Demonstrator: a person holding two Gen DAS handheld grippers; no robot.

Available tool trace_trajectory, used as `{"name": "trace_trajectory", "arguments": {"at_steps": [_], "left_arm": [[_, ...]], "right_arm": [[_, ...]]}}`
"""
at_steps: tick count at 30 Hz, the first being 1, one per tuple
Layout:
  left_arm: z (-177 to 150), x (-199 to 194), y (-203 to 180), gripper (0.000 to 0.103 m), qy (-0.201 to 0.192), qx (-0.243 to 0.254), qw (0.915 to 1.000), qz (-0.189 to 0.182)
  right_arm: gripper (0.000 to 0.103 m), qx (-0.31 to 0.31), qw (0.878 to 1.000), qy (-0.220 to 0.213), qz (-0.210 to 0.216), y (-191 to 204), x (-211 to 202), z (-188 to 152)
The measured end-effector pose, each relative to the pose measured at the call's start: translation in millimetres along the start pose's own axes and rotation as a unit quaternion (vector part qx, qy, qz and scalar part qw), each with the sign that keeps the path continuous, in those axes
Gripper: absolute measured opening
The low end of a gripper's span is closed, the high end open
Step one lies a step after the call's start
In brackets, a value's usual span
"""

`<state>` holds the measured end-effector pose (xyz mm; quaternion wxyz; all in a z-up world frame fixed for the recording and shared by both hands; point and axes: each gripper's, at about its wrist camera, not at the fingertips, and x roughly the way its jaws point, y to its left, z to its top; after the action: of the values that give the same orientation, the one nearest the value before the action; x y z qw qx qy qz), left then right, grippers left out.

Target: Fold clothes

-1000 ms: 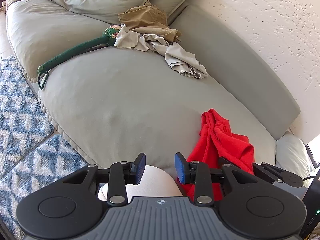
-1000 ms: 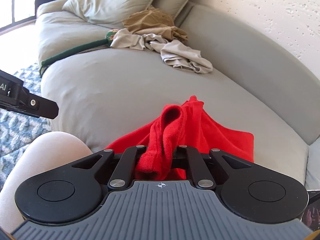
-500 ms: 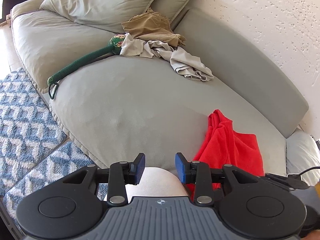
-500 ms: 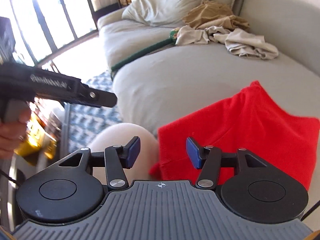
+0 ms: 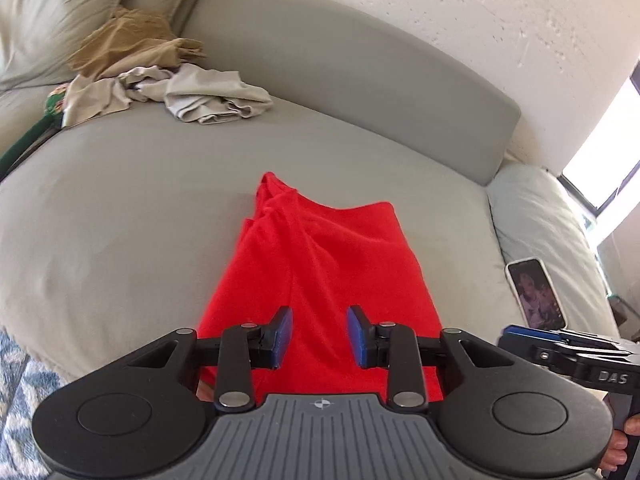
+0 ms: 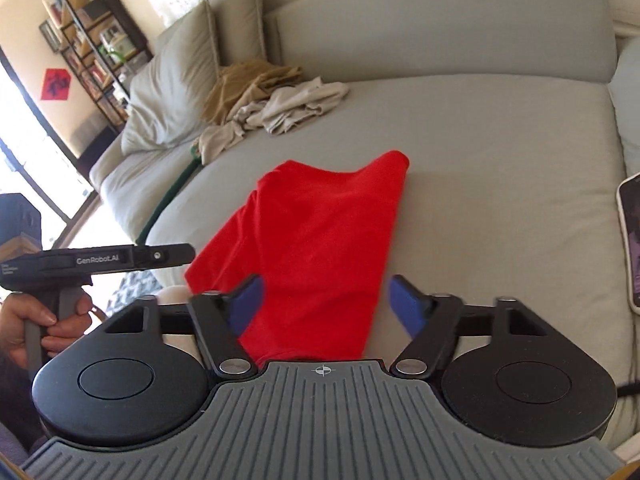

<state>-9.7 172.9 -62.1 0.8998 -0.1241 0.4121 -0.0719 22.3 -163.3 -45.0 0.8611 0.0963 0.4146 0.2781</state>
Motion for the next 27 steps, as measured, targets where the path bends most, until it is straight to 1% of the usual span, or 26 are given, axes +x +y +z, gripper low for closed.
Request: {"name": "trace_trajectory", "arguments": {"at_steps": [1,2,4,6,9,10,11,12,13,14,16,17,18,19,20,21,22,23,24,25,26,27], "left_arm": [[-2.4,8.1,-3.7,0.019,0.010,0.013,0.9998,0.011],[-4.8,16.2,-7.5,0.009,0.020,0.026,0.9992,0.023],[-13.1,23.0,-11.1,0.009,0.033,0.042,0.9977,0.041],[-25.0,25.7,-12.6,0.009,0.046,0.055,0.9959,0.055],[-39.0,24.3,-5.2,0.009,0.074,0.058,0.9925,0.078],[-43.2,23.2,-2.1,0.009,0.082,0.058,0.9913,0.085],[-44.9,18.7,0.0,0.009,0.087,0.050,0.9915,0.083],[-44.1,10.4,0.5,0.009,0.083,0.040,0.9935,0.068],[-43.4,1.6,0.3,0.008,0.074,0.033,0.9956,0.048],[-42.0,-5.2,-1.6,0.008,0.064,0.030,0.9971,0.028],[-37.6,-8.8,-13.3,0.009,0.042,0.045,0.9981,-0.005],[-35.7,-6.9,-21.2,0.009,0.034,0.057,0.9977,-0.016],[-35.2,0.1,-28.8,0.009,0.038,0.069,0.9967,-0.021],[-35.5,9.5,-34.9,0.010,0.051,0.078,0.9954,-0.022],[-38.1,20.6,-38.9,0.017,0.075,0.083,0.9937,-0.013],[-42.7,33.4,-40.8,0.018,0.110,0.084,0.9903,0.005],[-46.8,38.5,-41.7,0.018,0.129,0.086,0.9878,0.014],[-50.2,36.1,-41.8,0.019,0.132,0.090,0.9870,0.014],[-52.8,34.1,-39.9,0.019,0.143,0.093,0.9851,0.021],[-54.8,32.4,-36.1,0.020,0.162,0.094,0.9818,0.035],[-56.4,29.9,-32.3,0.018,0.175,0.095,0.9786,0.050],[-56.3,25.7,-28.4,0.016,0.177,0.096,0.9777,0.059]], "right_arm": [[0.020,-0.016,1.000,0.008,-0.001,1.1,15.0,-2.0],[0.017,-0.035,0.999,0.017,-0.004,3.9,29.9,-4.0],[0.017,-0.090,0.995,0.025,-0.017,17.6,54.0,-8.7],[0.018,-0.147,0.989,0.025,-0.023,31.2,68.4,-16.3],[0.019,-0.184,0.982,0.033,-0.030,35.3,78.4,-30.5],[0.019,-0.188,0.981,0.039,-0.030,35.1,73.1,-32.0],[0.019,-0.187,0.980,0.052,-0.029,34.9,66.8,-31.5],[0.019,-0.187,0.980,0.066,-0.029,34.6,60.5,-31.1],[0.021,-0.182,0.980,0.069,-0.025,34.0,51.7,-30.2],[0.021,-0.176,0.982,0.066,-0.019,33.2,41.6,-29.0],[0.021,-0.176,0.983,0.047,-0.018,35.4,27.6,-25.9],[0.021,-0.176,0.983,0.042,-0.019,36.7,29.2,-24.4],[0.021,-0.173,0.984,0.041,-0.019,37.5,34.0,-23.0],[0.021,-0.170,0.984,0.040,-0.018,38.2,38.8,-21.6],[0.022,-0.168,0.985,0.039,-0.018,38.9,43.7,-20.2],[0.022,-0.166,0.985,0.047,-0.021,38.3,48.8,-22.7],[0.022,-0.166,0.984,0.062,-0.026,37.0,54.0,-27.6],[0.022,-0.165,0.983,0.076,-0.030,35.7,59.3,-32.5],[0.023,-0.168,0.982,0.081,-0.029,34.9,56.6,-36.3],[0.025,-0.172,0.981,0.086,-0.023,33.8,49.5,-37.8],[0.030,-0.169,0.981,0.093,-0.016,31.7,41.8,-37.3],[0.039,-0.159,0.983,0.095,-0.008,28.2,32.6,-35.7]]}}
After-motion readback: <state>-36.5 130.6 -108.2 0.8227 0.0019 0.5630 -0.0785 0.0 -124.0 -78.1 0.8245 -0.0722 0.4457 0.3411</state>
